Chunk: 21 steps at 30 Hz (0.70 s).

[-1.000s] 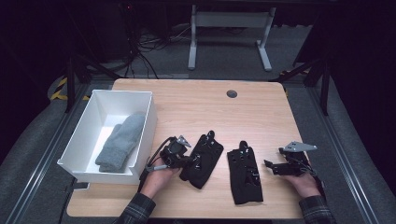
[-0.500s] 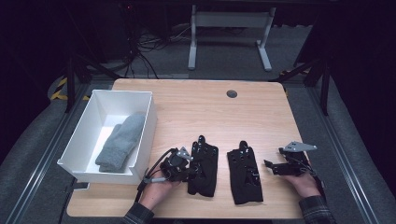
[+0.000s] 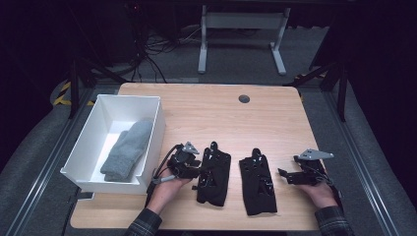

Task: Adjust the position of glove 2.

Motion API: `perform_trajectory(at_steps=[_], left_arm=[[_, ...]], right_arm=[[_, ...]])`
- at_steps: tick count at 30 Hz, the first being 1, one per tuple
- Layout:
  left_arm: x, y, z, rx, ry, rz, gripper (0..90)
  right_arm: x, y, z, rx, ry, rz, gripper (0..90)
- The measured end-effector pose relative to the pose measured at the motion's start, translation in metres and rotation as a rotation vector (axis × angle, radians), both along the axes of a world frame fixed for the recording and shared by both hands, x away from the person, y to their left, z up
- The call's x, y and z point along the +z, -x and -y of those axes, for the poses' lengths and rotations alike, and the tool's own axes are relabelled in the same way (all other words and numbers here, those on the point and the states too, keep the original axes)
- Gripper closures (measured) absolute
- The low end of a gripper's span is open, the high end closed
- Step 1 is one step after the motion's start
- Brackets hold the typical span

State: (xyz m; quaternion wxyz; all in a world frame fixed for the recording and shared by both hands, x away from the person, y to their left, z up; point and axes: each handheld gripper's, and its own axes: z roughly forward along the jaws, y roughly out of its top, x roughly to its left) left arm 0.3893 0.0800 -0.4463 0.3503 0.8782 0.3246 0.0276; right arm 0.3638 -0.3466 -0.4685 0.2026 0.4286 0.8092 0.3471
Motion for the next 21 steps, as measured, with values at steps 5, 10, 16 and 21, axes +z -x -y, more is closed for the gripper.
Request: perform_trajectory(at_steps=[5, 10, 16, 21], left_arm=[[-0.01, -0.007, 0.002, 0.018, -0.011, -0.018, 61.5], [-0.011, -0.006, 0.005, 0.01, -0.009, -0.028, 70.2], [-0.011, -0.006, 0.005, 0.02, 0.014, -0.045, 83.6], [-0.009, -0.007, 0.001, 0.029, 0.055, -0.065, 87.5]], right_arm=[[0.0, 0.0, 0.0, 0.0, 0.0, 0.0, 14.1], [0.0, 0.0, 0.0, 0.0, 0.0, 0.0, 14.1], [0.001, 0.001, -0.001, 0.009, -0.001, 0.002, 19.9], [0.012, 0.01, -0.005, 0.051, -0.039, -0.018, 46.7]])
